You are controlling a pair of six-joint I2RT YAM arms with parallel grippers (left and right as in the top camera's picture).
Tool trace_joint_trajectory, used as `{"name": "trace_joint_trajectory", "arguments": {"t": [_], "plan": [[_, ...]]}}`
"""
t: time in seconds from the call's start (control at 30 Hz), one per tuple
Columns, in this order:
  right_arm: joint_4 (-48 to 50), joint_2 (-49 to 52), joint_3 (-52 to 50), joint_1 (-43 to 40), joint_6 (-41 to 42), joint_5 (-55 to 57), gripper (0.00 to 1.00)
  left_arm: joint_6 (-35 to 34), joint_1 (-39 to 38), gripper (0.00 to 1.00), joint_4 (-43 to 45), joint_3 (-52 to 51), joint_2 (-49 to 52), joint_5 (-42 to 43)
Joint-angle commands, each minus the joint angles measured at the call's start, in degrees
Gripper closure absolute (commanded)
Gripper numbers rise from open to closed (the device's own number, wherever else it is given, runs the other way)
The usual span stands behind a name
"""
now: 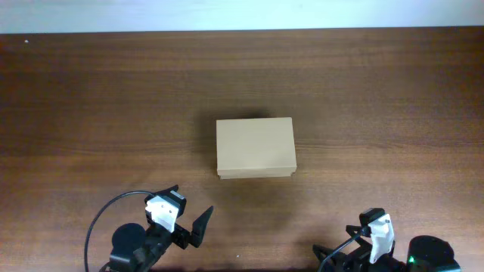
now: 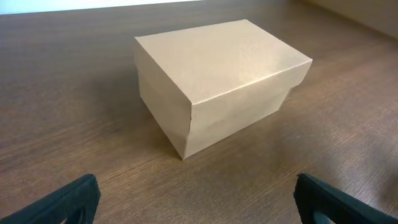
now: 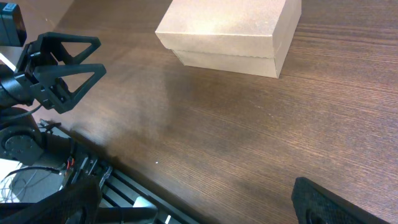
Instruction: Pack container
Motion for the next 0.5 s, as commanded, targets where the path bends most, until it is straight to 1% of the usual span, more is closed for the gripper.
{"name": "trace_joint_trajectory", "arguments": {"t": [0.0, 0.23, 0.3, 0.37, 0.47], "plan": [[0.15, -0.42, -0.11, 0.26, 0.37, -0.57, 0.01, -0.35, -0.2, 0.01, 0.02, -0.24, -0.59, 0.66], [0.17, -0.44, -0.87, 0.66, 0.35, -0.55, 0.01, -0.35, -0.2, 0.01, 0.02, -0.24, -0.59, 0.66], [2.6, -0.94, -2.38, 1.57, -0.26, 1.57, 0.01, -0.35, -0.2, 0.01, 0.02, -0.24, -0.59, 0.66], [8.72, -2.21, -5.55, 3.04, -0.22, 0.76, 0.01, -0.35, -0.2, 0.01, 0.02, -0.24, -0.59, 0.66], [22.1, -4.85, -12.55, 5.66, -0.26, 0.66, 0.01, -0.35, -0.2, 0.01, 0.02, -0.24, -0.59, 0.66]]}}
